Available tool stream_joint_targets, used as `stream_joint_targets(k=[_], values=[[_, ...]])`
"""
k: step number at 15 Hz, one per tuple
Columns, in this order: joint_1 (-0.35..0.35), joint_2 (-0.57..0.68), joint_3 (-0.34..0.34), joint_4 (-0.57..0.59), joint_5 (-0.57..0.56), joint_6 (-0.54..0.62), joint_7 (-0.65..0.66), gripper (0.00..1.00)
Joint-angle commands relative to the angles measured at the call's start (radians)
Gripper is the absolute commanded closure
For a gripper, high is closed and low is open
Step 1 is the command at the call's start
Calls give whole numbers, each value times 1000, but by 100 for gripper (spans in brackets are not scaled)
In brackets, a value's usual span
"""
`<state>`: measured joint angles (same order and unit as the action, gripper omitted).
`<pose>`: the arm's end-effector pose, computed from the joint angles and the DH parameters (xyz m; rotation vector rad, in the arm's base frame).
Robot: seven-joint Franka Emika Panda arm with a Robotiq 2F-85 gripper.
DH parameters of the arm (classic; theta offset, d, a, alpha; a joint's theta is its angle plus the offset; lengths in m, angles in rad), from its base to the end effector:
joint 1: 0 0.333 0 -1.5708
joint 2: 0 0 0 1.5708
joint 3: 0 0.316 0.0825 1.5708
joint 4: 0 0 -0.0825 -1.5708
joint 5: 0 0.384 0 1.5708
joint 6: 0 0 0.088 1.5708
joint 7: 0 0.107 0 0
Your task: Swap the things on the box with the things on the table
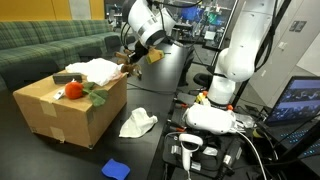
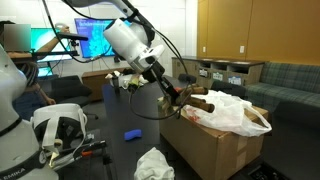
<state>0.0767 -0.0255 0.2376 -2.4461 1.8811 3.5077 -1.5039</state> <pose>0.4229 0.0169 0.3417 2.8440 -0.2724 1.0113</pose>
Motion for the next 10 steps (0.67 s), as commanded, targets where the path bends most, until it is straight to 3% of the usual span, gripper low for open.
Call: stream_joint_targets(k=[1, 10], values=[[37, 28, 16, 71, 103, 80, -268, 97], [113, 56, 90, 288, 266, 436, -865, 97]])
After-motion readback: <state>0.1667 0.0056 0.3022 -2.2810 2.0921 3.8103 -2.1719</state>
